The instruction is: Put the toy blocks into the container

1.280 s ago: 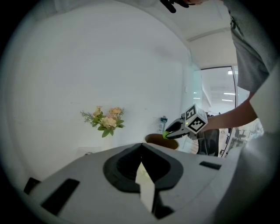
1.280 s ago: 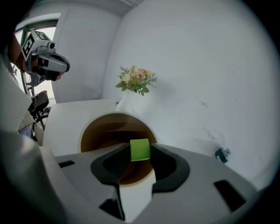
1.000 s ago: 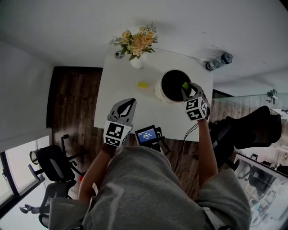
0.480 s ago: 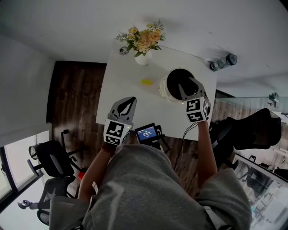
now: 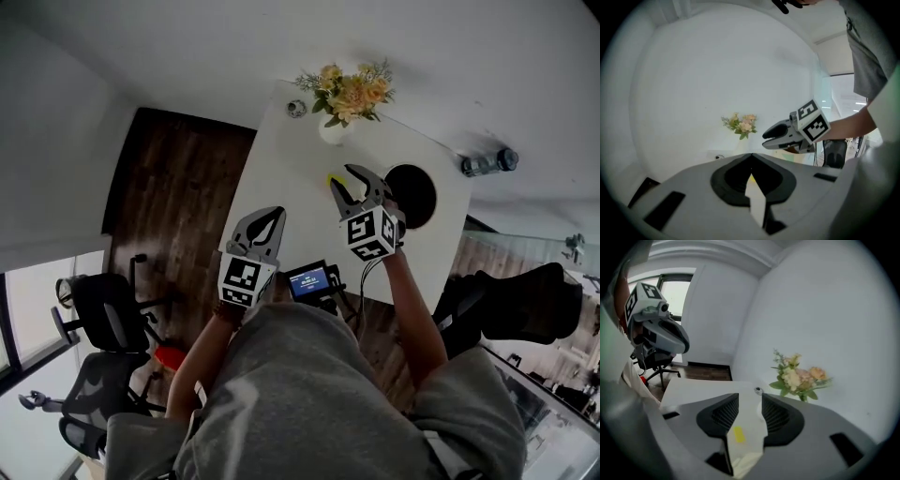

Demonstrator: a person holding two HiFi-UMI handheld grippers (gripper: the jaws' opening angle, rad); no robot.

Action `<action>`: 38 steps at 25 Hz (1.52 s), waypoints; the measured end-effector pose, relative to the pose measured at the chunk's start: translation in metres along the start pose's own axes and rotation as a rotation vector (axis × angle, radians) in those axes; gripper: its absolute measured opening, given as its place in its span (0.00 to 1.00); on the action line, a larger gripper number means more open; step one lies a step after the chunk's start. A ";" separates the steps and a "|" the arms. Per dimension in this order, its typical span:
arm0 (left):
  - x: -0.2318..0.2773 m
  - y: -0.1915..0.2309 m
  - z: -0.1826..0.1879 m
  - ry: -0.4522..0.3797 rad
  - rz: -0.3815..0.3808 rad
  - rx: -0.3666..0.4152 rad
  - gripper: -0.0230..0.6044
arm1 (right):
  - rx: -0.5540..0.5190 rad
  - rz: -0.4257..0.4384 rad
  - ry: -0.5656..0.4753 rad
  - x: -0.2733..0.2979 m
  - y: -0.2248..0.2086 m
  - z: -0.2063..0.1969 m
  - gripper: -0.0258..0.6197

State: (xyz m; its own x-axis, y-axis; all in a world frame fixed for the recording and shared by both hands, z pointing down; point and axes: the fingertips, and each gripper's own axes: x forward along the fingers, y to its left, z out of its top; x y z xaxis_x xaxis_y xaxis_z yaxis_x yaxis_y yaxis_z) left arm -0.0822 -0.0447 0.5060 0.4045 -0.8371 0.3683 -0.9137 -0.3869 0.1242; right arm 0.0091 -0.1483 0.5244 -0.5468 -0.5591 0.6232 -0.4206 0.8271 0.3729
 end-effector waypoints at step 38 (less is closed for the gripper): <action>-0.066 0.086 -0.017 -0.003 0.114 -0.068 0.05 | 0.089 0.094 0.549 0.142 0.067 -0.145 0.06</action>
State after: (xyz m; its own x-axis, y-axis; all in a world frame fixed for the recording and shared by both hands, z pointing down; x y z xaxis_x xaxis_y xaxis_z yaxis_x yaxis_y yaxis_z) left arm -0.1883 -0.0166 0.5080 0.2974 -0.8753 0.3813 -0.9544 -0.2618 0.1436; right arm 0.0080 -0.1645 0.7376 -0.1379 -0.3509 0.9262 -0.4602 0.8508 0.2538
